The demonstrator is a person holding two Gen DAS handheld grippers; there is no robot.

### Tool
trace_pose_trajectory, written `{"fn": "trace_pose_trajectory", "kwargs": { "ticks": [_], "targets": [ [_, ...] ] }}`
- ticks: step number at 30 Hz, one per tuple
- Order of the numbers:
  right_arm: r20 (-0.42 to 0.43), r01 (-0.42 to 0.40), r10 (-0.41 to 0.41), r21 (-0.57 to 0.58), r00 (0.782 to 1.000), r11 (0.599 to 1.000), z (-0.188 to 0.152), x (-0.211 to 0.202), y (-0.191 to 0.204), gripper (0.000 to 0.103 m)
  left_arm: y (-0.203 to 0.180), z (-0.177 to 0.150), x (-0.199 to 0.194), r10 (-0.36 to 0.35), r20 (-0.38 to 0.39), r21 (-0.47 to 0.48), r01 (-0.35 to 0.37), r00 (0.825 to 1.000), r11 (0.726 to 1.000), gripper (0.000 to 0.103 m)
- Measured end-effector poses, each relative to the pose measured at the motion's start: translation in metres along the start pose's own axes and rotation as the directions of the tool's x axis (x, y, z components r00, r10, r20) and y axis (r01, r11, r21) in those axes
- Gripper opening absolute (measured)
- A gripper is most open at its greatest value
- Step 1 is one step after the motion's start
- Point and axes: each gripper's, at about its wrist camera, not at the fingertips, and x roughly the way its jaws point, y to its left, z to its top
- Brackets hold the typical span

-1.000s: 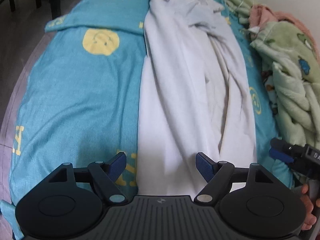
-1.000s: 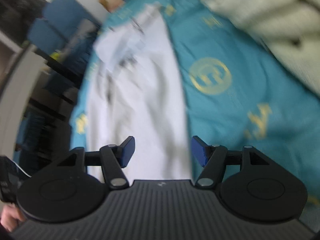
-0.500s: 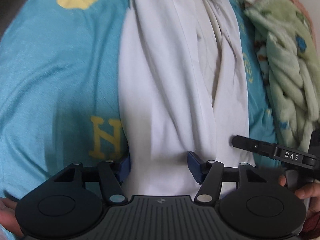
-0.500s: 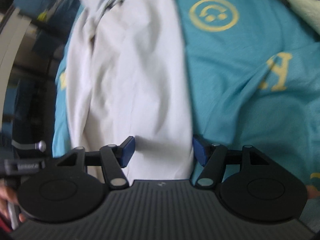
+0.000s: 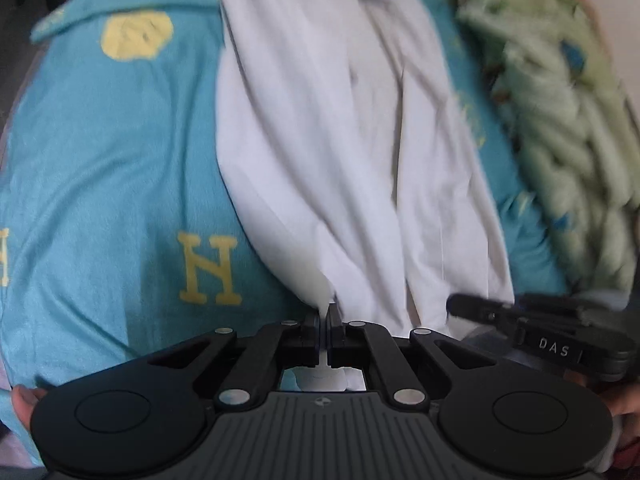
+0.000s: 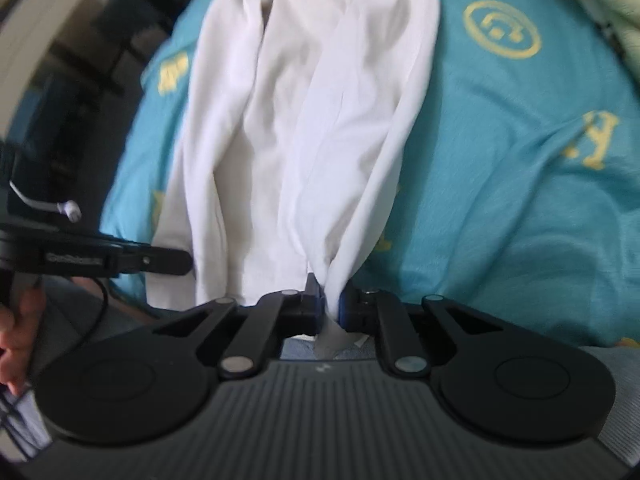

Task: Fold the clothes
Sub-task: 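Lift the hem with both grippers and fold it toward the collar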

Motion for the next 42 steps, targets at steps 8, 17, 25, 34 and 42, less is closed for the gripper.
{"fn": "trace_pose_trajectory", "kwargs": {
  "ticks": [8,17,25,34,42],
  "targets": [
    [0.310,-0.196,0.160,0.091,0.937,0.976,0.024,-0.104,-0.025,0.011,-0.014,-0.004,-0.106,-0.184,0.307,-0.065,0.214,0.934,0.975,0.002],
    [0.429,-0.225,0.193,0.024,0.882,0.974,-0.002,-0.169,-0.025,0.011,-0.047,-0.046,-0.181,-0.198,0.438,-0.021,0.230,0.877,0.973,0.002],
    [0.414,-0.259,0.240,-0.011,0.878,0.966,-0.074,-0.193,-0.036,0.011,-0.049,-0.120,-0.205,-0.236,0.455,0.015,0.258,0.859,0.966,0.002],
    [0.494,-0.253,0.215,0.010,0.843,0.967,-0.013,-0.193,-0.038,0.011,-0.056,-0.048,-0.210,-0.188,0.561,0.027,0.209,0.806,0.978,0.003],
    [0.517,-0.163,0.136,0.008,0.845,0.987,0.107,-0.130,-0.041,0.011,-0.045,0.083,-0.143,-0.041,0.637,-0.004,0.057,0.770,0.998,0.003]
  ]
}}
